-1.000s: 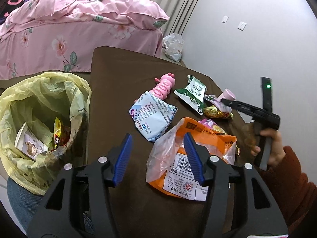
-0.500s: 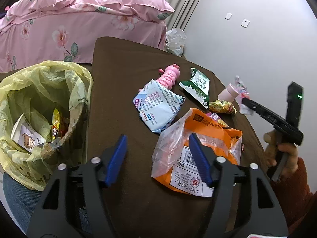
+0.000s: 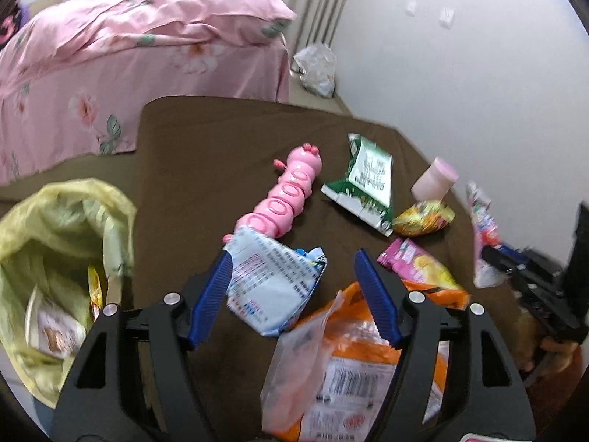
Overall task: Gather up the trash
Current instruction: 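Grasp the blue-white packet with the left tool while the right grasps the cartoon ice-pop wrapper, then carry the blue-white packet with the left tool while the right carries the cartoon wrapper over the bin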
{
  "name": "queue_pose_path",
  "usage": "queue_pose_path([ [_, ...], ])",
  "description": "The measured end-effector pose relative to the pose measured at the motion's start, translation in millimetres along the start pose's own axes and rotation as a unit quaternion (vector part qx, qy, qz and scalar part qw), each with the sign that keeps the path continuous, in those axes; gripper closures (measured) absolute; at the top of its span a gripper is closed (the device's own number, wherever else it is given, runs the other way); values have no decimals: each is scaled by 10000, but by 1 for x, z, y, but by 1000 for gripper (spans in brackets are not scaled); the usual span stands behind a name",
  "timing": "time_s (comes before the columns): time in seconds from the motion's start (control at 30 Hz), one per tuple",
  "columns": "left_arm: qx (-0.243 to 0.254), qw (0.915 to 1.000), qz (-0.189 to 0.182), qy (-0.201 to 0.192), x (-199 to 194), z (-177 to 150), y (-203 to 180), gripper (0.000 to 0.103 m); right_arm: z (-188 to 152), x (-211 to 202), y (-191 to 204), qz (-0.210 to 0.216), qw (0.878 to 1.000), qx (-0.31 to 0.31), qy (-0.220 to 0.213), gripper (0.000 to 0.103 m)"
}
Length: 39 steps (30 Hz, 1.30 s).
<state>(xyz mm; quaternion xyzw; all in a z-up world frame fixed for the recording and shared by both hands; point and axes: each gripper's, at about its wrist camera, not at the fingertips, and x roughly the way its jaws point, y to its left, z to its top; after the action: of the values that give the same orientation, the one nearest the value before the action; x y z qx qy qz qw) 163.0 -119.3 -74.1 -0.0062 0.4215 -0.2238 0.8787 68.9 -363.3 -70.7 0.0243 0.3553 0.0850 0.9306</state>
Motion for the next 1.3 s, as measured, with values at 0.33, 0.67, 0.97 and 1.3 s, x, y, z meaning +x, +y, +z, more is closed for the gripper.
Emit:
queue_pose_path([
  [0.33, -317, 9990, 312, -81, 0, 2, 21, 76, -6, 1, -2, 16, 10000, 55, 5, 89],
  [0.67, -449, 9977, 61, -508, -43, 1, 30, 90, 3, -10, 8, 111, 9998, -14, -154, 89],
  [0.97, -468, 9933, -297, -1011, -96, 3, 24, 90, 28, -33, 33, 226, 9982, -266, -480, 89],
  [1.3, -496, 9885, 382, -1374, -146, -10, 43, 90, 65, -46, 117, 793, 9886, -960, -847, 89],
])
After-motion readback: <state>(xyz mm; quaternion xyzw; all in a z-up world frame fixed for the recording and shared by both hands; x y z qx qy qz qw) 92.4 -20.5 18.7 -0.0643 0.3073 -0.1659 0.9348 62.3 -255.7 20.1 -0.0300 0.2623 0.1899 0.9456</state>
